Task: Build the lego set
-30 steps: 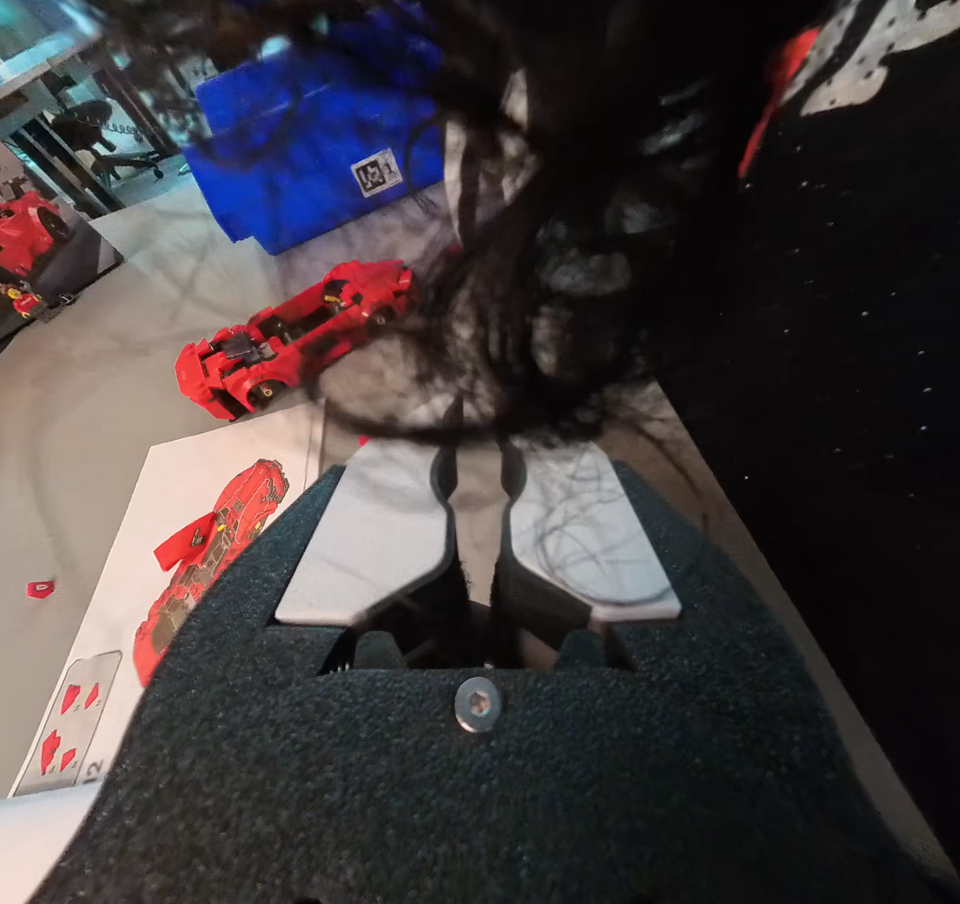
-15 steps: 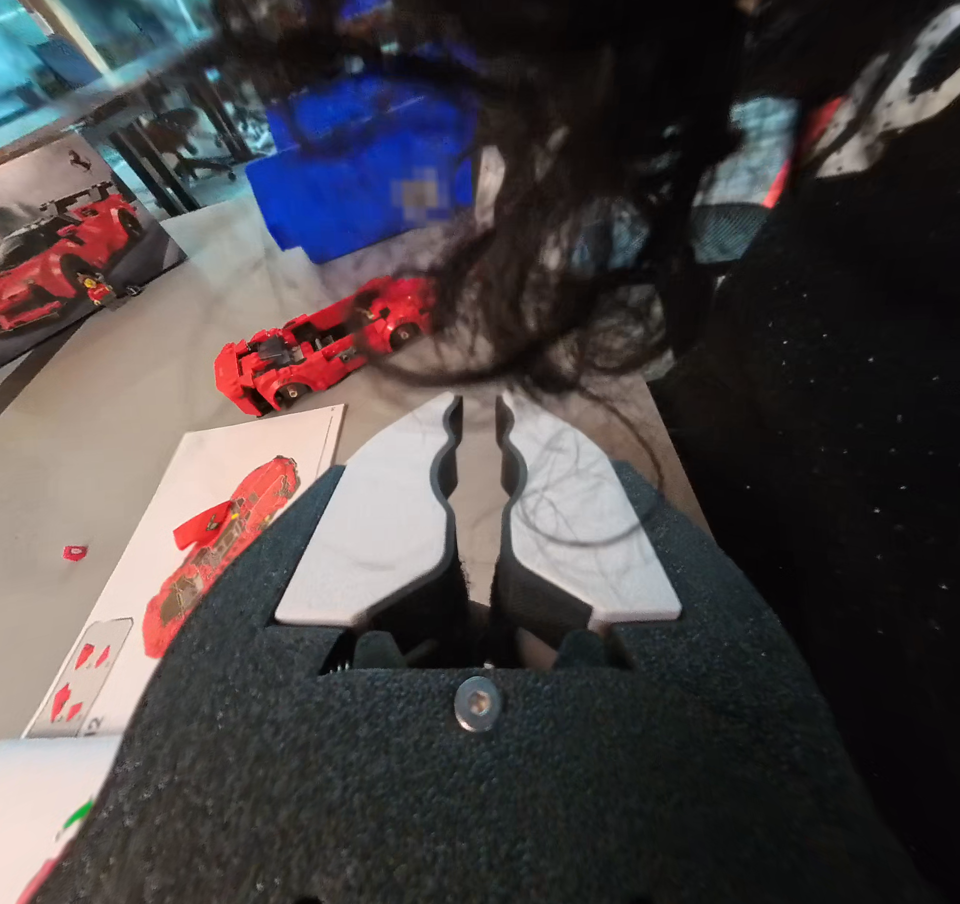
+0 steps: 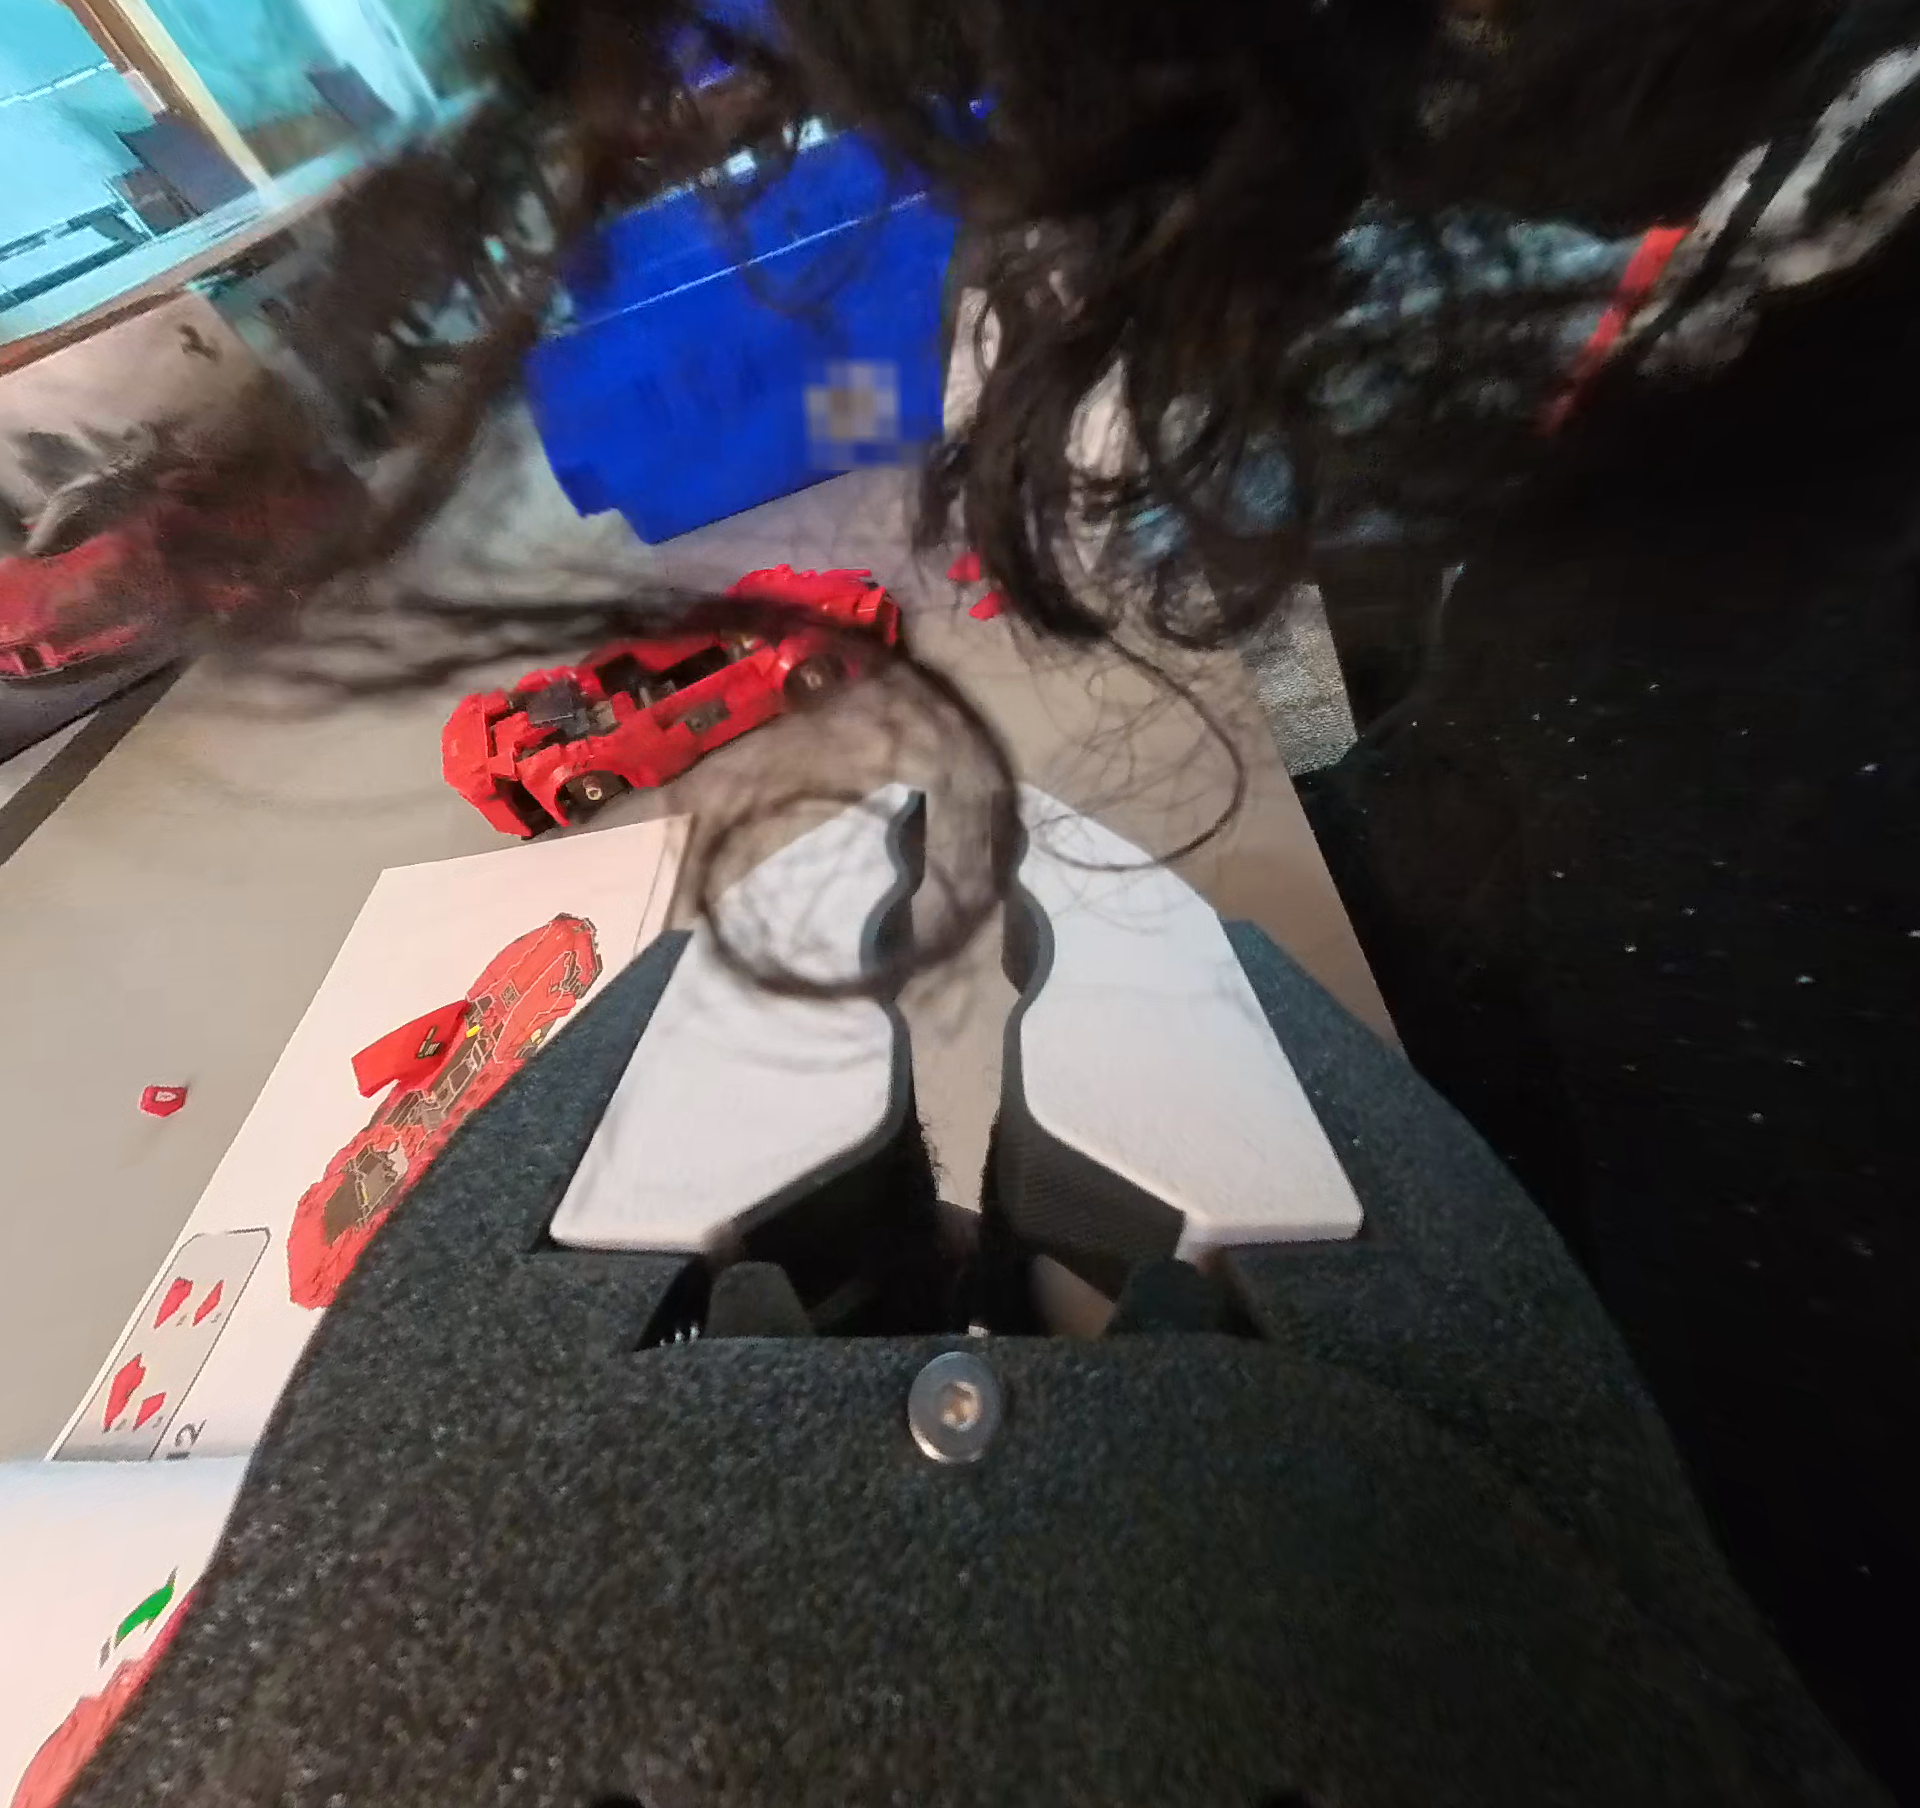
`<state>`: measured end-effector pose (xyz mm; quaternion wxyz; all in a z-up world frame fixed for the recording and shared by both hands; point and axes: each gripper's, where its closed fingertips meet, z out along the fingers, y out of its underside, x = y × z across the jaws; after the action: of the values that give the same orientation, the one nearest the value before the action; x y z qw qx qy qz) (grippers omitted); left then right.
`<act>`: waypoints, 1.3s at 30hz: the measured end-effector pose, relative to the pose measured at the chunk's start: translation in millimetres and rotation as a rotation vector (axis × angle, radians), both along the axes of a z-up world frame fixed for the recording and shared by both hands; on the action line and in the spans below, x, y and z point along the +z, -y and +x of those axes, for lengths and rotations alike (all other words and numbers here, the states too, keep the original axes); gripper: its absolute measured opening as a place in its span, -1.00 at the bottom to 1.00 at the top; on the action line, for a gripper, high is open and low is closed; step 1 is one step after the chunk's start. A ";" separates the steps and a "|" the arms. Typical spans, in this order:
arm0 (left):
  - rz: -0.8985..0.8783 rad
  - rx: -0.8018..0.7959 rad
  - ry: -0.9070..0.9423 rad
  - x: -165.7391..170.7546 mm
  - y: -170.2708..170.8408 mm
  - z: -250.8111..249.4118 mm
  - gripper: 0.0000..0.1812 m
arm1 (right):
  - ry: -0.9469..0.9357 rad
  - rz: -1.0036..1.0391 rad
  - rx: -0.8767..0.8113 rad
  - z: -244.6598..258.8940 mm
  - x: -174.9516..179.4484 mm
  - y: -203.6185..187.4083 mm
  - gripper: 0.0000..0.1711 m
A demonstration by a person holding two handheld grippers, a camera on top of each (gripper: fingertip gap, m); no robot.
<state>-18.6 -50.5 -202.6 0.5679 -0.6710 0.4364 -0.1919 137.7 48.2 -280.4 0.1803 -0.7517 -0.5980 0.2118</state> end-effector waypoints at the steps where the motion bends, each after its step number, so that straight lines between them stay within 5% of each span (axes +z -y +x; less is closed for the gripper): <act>1: -0.001 0.001 -0.003 -0.6 -0.3 0.1 -0.87 | -0.006 -0.003 0.002 -1.3 -0.3 -1.1 -0.29; 15: -0.012 -0.022 -0.014 -4.9 1.5 6.6 -0.87 | -0.083 -0.048 0.224 -22.2 3.2 1.9 -0.14; 24: -0.013 -0.025 -0.006 -4.6 -0.2 6.3 -0.87 | 0.042 -0.030 0.115 -3.2 0.9 0.8 -0.19; 39: -0.019 -0.037 -0.015 -6.9 2.7 9.3 -0.88 | -0.011 0.071 0.548 -20.8 -2.2 16.5 -0.30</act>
<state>-9.3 -53.2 -209.5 0.5545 -0.6697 0.4511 -0.2014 116.9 31.7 -282.6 0.1457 -0.5538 -0.7852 0.2357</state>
